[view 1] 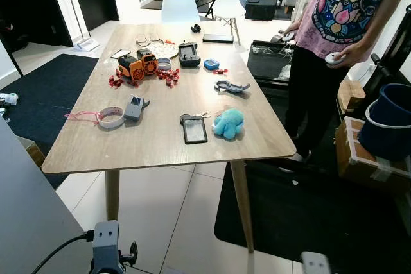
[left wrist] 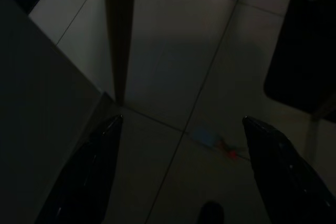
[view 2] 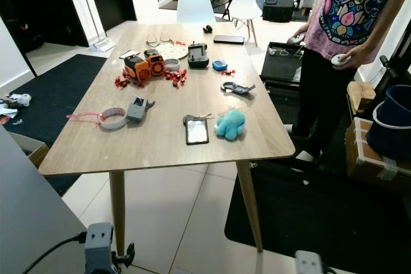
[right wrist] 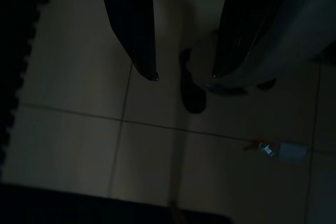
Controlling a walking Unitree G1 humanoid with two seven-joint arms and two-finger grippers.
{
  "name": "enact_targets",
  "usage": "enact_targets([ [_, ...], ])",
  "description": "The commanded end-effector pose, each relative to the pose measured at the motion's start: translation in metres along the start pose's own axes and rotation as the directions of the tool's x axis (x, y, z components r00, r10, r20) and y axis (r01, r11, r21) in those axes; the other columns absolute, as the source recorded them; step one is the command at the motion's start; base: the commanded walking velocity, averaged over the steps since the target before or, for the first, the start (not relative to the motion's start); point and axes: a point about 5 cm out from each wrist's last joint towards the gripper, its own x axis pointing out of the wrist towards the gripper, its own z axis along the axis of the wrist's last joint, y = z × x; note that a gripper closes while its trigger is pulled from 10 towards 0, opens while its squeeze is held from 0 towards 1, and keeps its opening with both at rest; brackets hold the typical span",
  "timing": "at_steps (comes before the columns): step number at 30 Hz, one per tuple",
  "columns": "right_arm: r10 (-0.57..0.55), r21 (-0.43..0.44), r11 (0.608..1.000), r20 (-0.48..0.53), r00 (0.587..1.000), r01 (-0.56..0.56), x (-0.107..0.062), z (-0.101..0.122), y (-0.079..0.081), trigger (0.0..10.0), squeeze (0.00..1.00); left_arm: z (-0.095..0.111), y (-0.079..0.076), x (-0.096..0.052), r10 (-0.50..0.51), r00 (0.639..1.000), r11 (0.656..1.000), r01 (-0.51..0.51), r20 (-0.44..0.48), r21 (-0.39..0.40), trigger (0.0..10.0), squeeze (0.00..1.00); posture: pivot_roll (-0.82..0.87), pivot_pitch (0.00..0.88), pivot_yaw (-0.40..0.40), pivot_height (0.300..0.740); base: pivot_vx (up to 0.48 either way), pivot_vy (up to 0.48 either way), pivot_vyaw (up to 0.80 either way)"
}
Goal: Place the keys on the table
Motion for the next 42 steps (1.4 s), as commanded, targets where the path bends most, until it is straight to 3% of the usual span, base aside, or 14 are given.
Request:
enact_targets([
  [1, 0.03, -0.029, 0.999, 0.028, 0.999, -0.03, 0.001, 0.007, 0.005, 10.0, 0.0, -0.005, 0.004, -0.001, 0.011, 0.999, 1.0, -0.01, -0.032, 0.017, 10.0, 0.0, 0.02, 0.046, 0.004, 0.74, 0.0, 0.0, 0.0],
  [2, 0.03, -0.029, 0.999, 0.028, 0.999, -0.03, 0.001, 0.007, 0.005, 10.0, 0.0, -0.005, 0.004, -0.001, 0.011, 0.999, 1.0, -0.01, -0.032, 0.017, 10.0, 0.0, 0.02, 0.046, 0.004, 0.74, 0.0, 0.0, 0.0],
  [4, 0.102, -0.063, 0.993, 0.081, 0.991, -0.098, 0.004, 0.021, 0.022, 10.0, 0.0, -0.005, 0.005, -0.001, 0.02, 0.999, 1.0, -0.02, -0.036, 0.011, 10.0, 0.0, 0.02, 0.044, 0.002, 0.74, 0.0, 0.0, 0.0],
  [6, 0.125, -0.006, 0.992, 0.156, 0.98, -0.125, 0.005, 0.035, 0.032, 10.0, 0.0, -0.002, 0.005, 0.0, 0.037, 0.999, 0.999, -0.037, -0.019, 0.004, 10.0, 0.0, 0.03, 0.047, 0.004, 0.74, 0.0, 0.0, 0.0],
  [11, 0.102, 0.054, 0.991, 0.291, 0.951, -0.123, 0.004, 0.057, 0.038, 10.0, 0.0, 0.009, 0.002, 0.004, 0.037, 0.999, 0.999, -0.036, 0.025, -0.008, 10.0, 0.0, 0.03, 0.047, 0.01, 0.74, 0.0, 0.0, 0.0],
  [15, 0.101, 0.047, 0.992, 0.298, 0.949, -0.12, 0.004, 0.058, 0.038, 10.0, 0.0, 0.01, 0.002, 0.005, 0.03, 0.999, 1.0, -0.029, 0.034, -0.011, 10.0, 0.0, 0.03, 0.047, 0.012, 0.74, 0.0, 0.0, 0.0],
  [17, 0.091, 0.057, 0.992, 0.311, 0.946, -0.114, 0.004, 0.061, 0.039, 10.0, 0.0, 0.017, -0.003, 0.006, -0.029, 0.996, 0.999, 0.031, 0.079, -0.022, 10.0, 0.0, 0.03, 0.044, 0.015, 0.74, 0.0, 0.0, 0.0],
  [18, 0.091, 0.057, 0.992, 0.311, 0.946, -0.114, 0.004, 0.061, 0.039, 10.0, 0.0, 0.017, -0.003, 0.006, -0.029, 0.996, 0.999, 0.031, 0.079, -0.022, 10.0, 0.0, 0.03, 0.044, 0.015, 0.74, 0.0, 0.0, 0.0],
  [20, 0.072, 0.046, 0.995, 0.287, 0.955, -0.089, 0.005, 0.059, 0.037, 10.0, 0.0, 0.02, -0.011, 0.007, -0.141, 0.986, 0.99, 0.139, 0.084, 0.029, 10.0, 0.0, 0.03, 0.043, 0.012, 0.74, 0.0, 0.0, 0.0],
  [23, 0.056, 0.065, 0.995, 0.274, 0.96, -0.077, 0.005, 0.055, 0.034, 10.0, 0.0, 0.016, -0.016, 0.005, -0.231, 0.971, 0.97, 0.225, 0.056, 0.088, 10.0, 0.0, 0.03, 0.044, 0.011, 0.74, 0.0, 0.0, 0.0],
  [25, 0.054, 0.071, 0.995, 0.273, 0.961, -0.076, 0.005, 0.054, 0.032, 10.0, 0.0, 0.013, -0.017, 0.003, -0.253, 0.967, 0.964, 0.247, 0.043, 0.101, 10.0, 0.0, 0.03, 0.045, 0.011, 0.74, 0.0, 0.0, 0.0],
  [28, 0.053, 0.067, 0.995, 0.256, 0.965, -0.073, 0.005, 0.051, 0.031, 10.0, 0.0, 0.01, -0.017, 0.002, -0.257, 0.966, 0.961, 0.252, 0.033, 0.112, 10.0, 0.0, 0.03, 0.045, 0.011, 0.74, 0.0, 0.0, 0.0],
  [32, 0.073, 0.0, 0.997, 0.189, 0.979, -0.075, 0.005, 0.038, 0.031, 10.0, 0.0, 0.005, -0.015, 0.0, -0.218, 0.976, 0.971, 0.213, 0.028, 0.109, 10.0, 0.0, 0.03, 0.043, 0.007, 0.74, 0.0, 0.0, 0.0],
  [42, 0.077, -0.019, 0.997, 0.153, 0.985, -0.075, 0.005, 0.031, 0.031, 10.0, 0.0, 0.002, -0.013, -0.002, -0.181, 0.983, 0.978, 0.177, 0.031, 0.11, 10.0, 0.0, 0.03, 0.047, 0.014, 0.74, 0.0, 0.0, 0.0],
])
